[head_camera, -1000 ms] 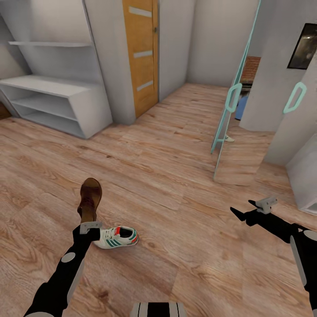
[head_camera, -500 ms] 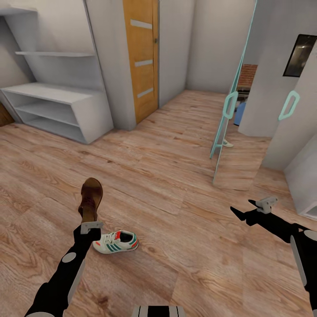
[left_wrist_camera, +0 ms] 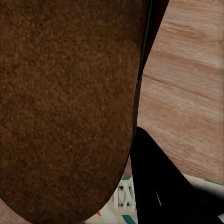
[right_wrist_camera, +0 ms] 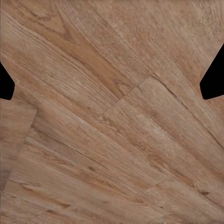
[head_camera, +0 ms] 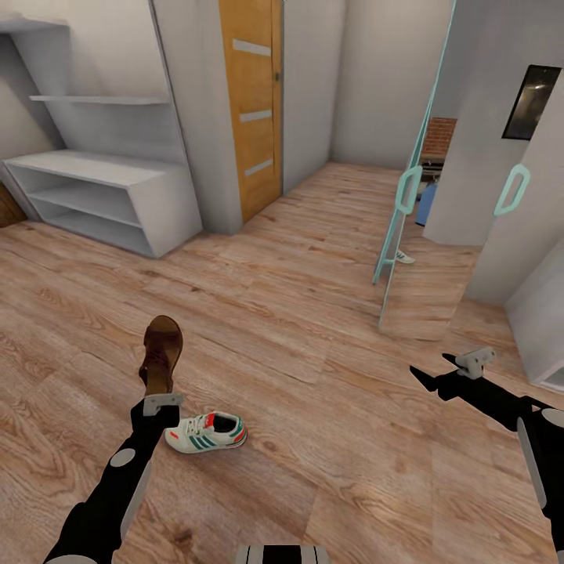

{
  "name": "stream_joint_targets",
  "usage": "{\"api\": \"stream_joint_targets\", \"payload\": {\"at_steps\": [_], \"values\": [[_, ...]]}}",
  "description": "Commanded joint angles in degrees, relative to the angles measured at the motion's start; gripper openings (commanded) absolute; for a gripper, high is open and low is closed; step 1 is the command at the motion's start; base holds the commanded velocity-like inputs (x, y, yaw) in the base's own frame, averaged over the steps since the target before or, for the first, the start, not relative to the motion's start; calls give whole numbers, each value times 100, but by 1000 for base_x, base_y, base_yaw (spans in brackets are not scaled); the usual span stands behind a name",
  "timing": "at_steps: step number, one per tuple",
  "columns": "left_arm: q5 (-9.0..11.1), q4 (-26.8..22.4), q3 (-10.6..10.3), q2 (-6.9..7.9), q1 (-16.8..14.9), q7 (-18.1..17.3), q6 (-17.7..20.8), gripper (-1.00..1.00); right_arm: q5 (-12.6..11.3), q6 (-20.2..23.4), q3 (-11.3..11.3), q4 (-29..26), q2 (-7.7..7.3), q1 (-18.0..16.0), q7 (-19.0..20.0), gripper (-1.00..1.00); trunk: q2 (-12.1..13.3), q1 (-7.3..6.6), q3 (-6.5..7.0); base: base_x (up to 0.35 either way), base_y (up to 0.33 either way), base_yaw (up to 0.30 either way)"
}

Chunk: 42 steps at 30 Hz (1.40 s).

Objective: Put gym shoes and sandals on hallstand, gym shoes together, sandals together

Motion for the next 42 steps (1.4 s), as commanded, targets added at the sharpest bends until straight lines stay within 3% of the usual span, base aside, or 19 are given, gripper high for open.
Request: {"api": "stream_joint_targets", "payload": {"at_steps": [1,33,42], "values": [[-66,-6,5,-1,-2,-15,1,-100,40,23,-10,-9,4,-4,40,100,-2,-1,2,0,0,0],[-74,-35,-3,-1,-2,-15,1,-100,47,29,-14,-116,-2,4,40,100,-2,-1,281,0,0,0],[-75,-22,-7,-1,-2,-15,1,-100,47,27,-176,-98,-9,4,40,100,-2,-1,354,0,0,0]]}}
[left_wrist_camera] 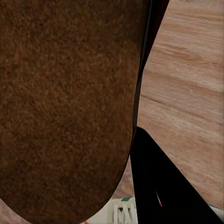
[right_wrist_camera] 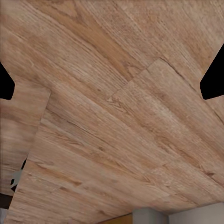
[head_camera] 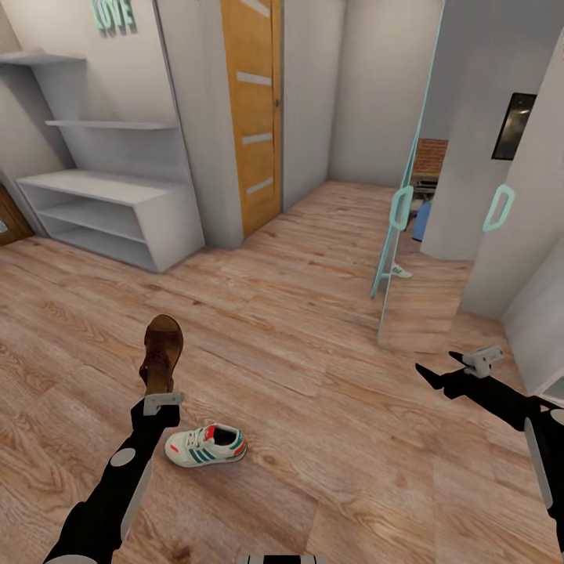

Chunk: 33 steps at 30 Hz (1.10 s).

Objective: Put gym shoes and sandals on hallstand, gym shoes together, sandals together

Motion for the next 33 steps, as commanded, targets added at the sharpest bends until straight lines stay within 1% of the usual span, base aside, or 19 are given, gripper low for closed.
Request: {"api": "stream_joint_targets", "payload": {"at_steps": [1,4,5,7,8,10,16,26,29,33], "values": [[-67,0,10,-1,-2,-15,1,-100,40,22,-19,1,7,-5,40,100,-2,-1,-2,0,0,0],[-67,2,12,-1,-2,-15,1,-100,43,21,-23,5,10,-3,40,100,-2,-1,3,0,0,0],[-13,36,-22,-35,31,-23,-16,-100,20,-12,-56,38,43,-16,6,100,-2,-1,2,0,0,0],[-11,104,-92,-100,97,-17,-16,-100,21,-76,-121,41,108,-35,-58,100,-2,-1,2,0,0,0],[-11,137,-120,-103,97,-17,-16,-100,21,-89,-145,41,140,-35,-80,100,-2,-1,2,0,0,0],[-23,204,-81,-107,128,9,-19,-100,22,-23,-123,-24,135,-62,-14,100,-2,-1,2,0,0,0],[-49,404,-77,-137,153,62,-25,-100,18,170,-167,-217,109,-73,179,100,-2,-1,2,0,0,0],[-58,434,-80,-142,156,62,-25,-100,15,360,-482,-289,101,-75,224,100,-2,-1,2,0,0,8],[-61,433,-80,-142,156,73,-25,-100,14,455,-578,-290,101,-75,224,100,-2,-1,2,0,0,142],[-66,426,-80,-142,156,86,-25,-100,14,514,-597,-291,101,-75,224,100,-2,-1,2,0,0,257]]}}
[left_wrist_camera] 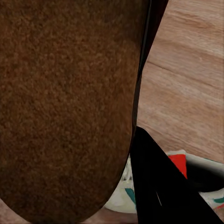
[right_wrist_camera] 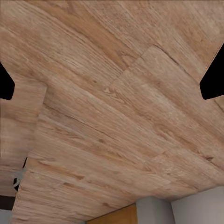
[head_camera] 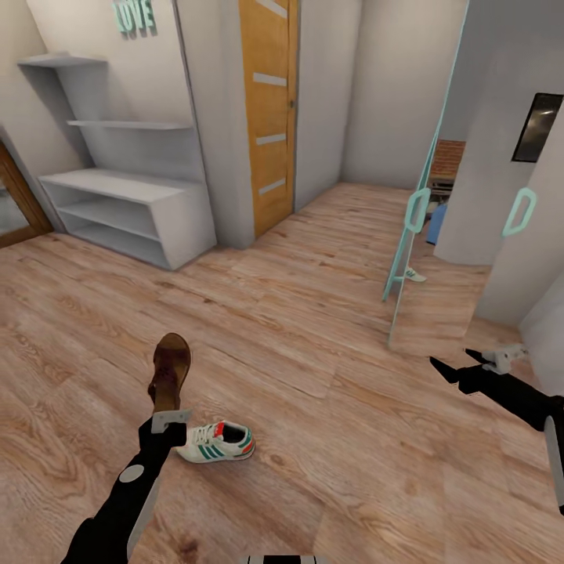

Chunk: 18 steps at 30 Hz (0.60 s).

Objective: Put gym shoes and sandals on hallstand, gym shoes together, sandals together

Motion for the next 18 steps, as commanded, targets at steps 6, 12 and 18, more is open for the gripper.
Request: {"api": "stream_joint_targets", "payload": {"at_steps": [6,12,18], "values": [[-68,-4,5,-13,-3,-3,-1,-100,45,27,-19,-13,1,-4,44,100,-2,-1,-5,0,0,274],[-68,-10,5,-19,-3,-2,-2,-100,45,31,-22,-16,1,-4,44,100,-2,-1,-5,0,0,278],[-68,-14,5,-19,-1,-2,-1,-100,45,28,-22,-16,1,-4,44,100,-2,-1,-5,0,0,279]]}}
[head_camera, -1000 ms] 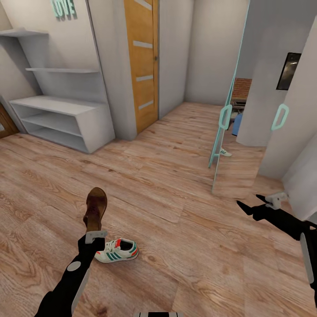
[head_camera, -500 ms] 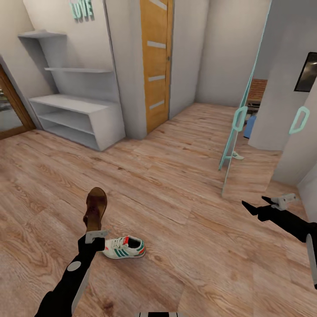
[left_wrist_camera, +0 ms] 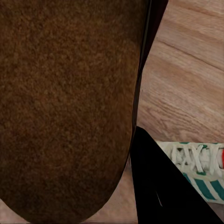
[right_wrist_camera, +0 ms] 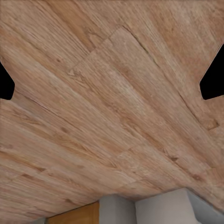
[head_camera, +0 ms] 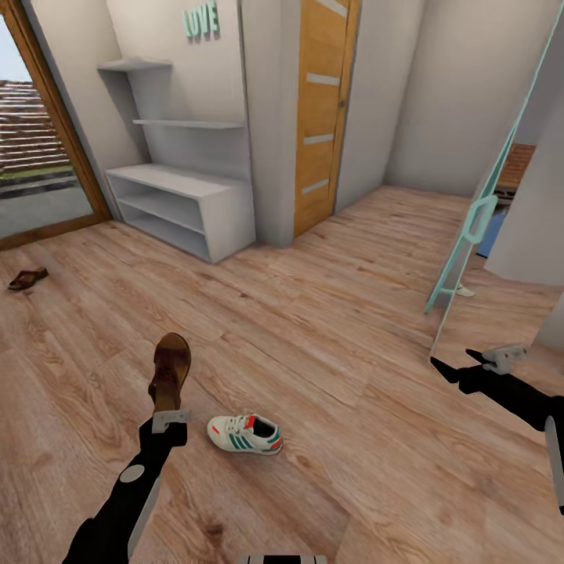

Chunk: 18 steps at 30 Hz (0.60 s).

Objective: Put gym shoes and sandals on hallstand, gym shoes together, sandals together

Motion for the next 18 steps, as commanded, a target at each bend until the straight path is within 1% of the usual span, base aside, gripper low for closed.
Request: {"api": "stream_joint_targets", "payload": {"at_steps": [1,5,7,9,10,11,15,18], "values": [[-67,1,5,-2,-3,-6,-1,-100,45,20,-11,-9,1,-2,44,100,-2,-1,-5,0,0,279],[-71,-38,1,-2,0,-6,-7,-100,45,20,-11,-9,-1,-3,44,100,-2,-1,-5,0,0,279],[-75,-150,-2,1,-1,-6,-8,-100,45,23,-11,-9,-5,-3,44,100,-2,-1,-5,0,0,279],[-62,-436,1,9,0,-8,-9,-100,45,25,-11,-9,-7,-4,44,100,-2,-1,-5,0,0,279],[-45,-720,9,12,1,-9,-1,-100,45,27,-11,-9,-3,-4,44,100,-2,-1,-5,0,0,279],[-37,-885,17,14,2,-17,4,-100,45,28,-11,-9,-2,-4,44,100,-2,-1,-5,0,0,279],[-19,-1321,-3,-13,2,-49,26,-100,45,29,-11,-9,-7,-4,44,100,-2,-1,-5,0,0,279],[-7,-1477,-32,-52,2,-42,34,-100,45,29,-11,-9,-8,-4,44,100,-2,-1,-5,0,0,279]]}}
